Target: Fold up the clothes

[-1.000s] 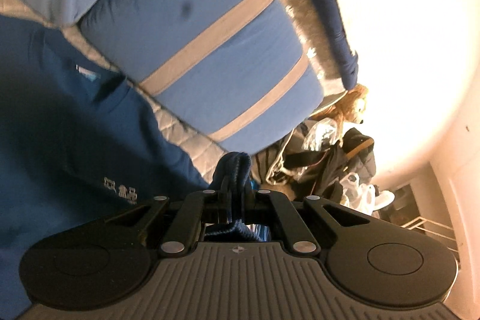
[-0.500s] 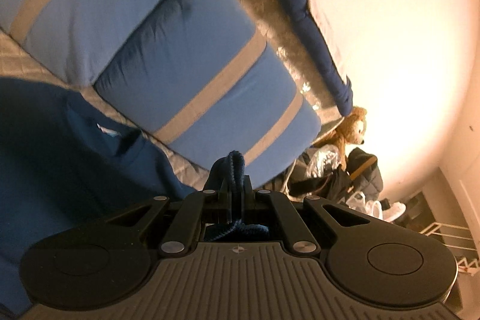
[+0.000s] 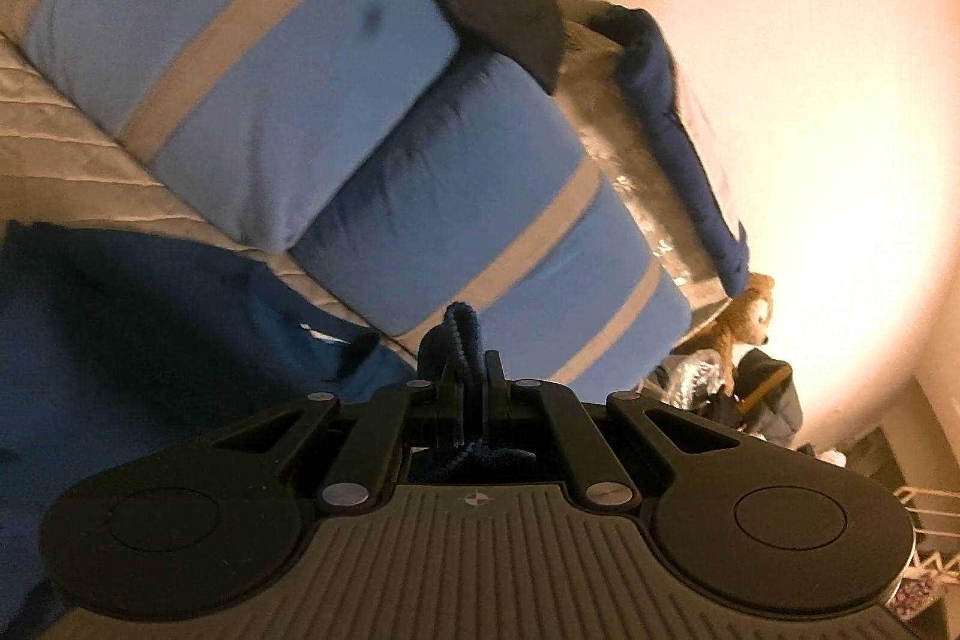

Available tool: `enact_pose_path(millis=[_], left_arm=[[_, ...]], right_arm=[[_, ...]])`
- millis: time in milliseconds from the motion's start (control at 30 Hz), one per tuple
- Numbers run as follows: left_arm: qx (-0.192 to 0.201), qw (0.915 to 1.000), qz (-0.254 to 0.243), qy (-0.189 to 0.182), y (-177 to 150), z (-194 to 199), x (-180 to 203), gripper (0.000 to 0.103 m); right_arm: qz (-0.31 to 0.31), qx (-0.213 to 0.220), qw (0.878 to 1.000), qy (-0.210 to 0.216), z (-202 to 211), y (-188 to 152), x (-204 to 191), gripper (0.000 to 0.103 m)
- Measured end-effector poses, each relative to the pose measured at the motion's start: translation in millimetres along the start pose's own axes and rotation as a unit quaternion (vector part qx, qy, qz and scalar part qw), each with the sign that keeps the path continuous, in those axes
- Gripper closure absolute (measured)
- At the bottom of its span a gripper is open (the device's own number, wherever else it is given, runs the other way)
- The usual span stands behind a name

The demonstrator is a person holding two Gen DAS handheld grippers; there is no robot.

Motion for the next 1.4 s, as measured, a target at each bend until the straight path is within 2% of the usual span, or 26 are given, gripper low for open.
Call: enact_pose_path(millis=[100,167,333,467,567,800,933,1033,1167,1300,1400], left_arm=[[-0.004,0.9999,-0.008,0.012,-1,5,-12,0.098],[-0.006,0.9997,-0.013,0.021,-2,8,-19,0.098],[-0.012,0.9979,-0.030,0.055,-4,16,-44,0.098],[-0.026,0.9954,-0.043,0.081,-10,21,-69,0.098],[-0.038,0.9927,-0.054,0.101,-15,23,-88,0.098],[-0.066,0.9860,-0.076,0.133,-38,31,-126,0.098],[-0.087,0.9785,-0.111,0.150,-60,34,-135,0.098],[-0.107,0.9691,-0.148,0.166,-79,34,-140,0.098],[-0.134,0.9521,-0.198,0.190,-97,31,-143,0.098],[-0.144,0.9413,-0.229,0.201,-100,28,-142,0.097],[-0.167,0.9271,-0.254,0.219,-107,23,-144,0.097]], right_arm=[[0.020,0.001,1.000,0.004,1,-3,-11,0.058],[0.038,0.001,0.999,0.000,0,-6,-17,0.062],[0.068,0.002,0.998,-0.007,-3,-13,-28,0.062],[0.071,0.004,0.997,-0.009,-3,-19,-32,0.080],[0.076,0.007,0.997,-0.009,-2,-21,-36,0.086],[0.113,0.011,0.993,-0.015,-1,-24,-49,0.085],[0.118,0.014,0.993,-0.017,0,-25,-51,0.084],[0.109,0.012,0.994,-0.018,-1,-24,-48,0.078],[0.090,0.007,0.996,-0.017,-3,-24,-41,0.071],[0.091,0.005,0.996,-0.025,-3,-24,-38,0.064],[0.094,-0.001,0.995,-0.030,-6,-27,-36,0.062]])
Point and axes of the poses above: each gripper's, at about its wrist camera, not at the fingertips, and z roughly against the way its jaws point, x to its right, y to its top, the point moved 9 cm from there along -z, roughly the way its jaws point, and after that the axes turned 8 degrees about -z, right-handed, at the moved point
